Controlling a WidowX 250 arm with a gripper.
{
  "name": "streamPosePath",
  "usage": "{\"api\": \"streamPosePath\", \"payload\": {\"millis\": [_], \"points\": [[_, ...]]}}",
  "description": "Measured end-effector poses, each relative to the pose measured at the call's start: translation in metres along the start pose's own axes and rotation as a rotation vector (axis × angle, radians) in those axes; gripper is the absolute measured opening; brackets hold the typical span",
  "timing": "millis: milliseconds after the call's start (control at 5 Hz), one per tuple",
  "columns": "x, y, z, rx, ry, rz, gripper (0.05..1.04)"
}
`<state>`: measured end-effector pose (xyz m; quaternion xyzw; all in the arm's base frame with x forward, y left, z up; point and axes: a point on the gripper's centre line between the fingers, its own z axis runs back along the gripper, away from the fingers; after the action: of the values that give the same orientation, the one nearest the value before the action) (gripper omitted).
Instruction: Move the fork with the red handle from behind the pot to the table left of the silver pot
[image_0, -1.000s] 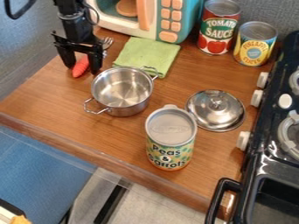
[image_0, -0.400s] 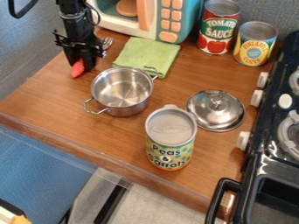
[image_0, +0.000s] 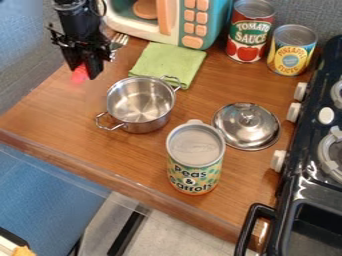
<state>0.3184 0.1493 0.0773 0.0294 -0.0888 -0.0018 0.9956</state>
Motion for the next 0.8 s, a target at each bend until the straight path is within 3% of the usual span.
{"api": "streamPosePath", "payload": {"millis": [400,600,800], "points": [[-0.059,-0.018,-0.012,-0.014,0.068,-0.02,0.419],[-0.076,-0.021,-0.02,-0.003,0.107,-0.018,0.419],[-0.084,-0.018,-0.025,0.003,0.107,-0.01,0.419]]}}
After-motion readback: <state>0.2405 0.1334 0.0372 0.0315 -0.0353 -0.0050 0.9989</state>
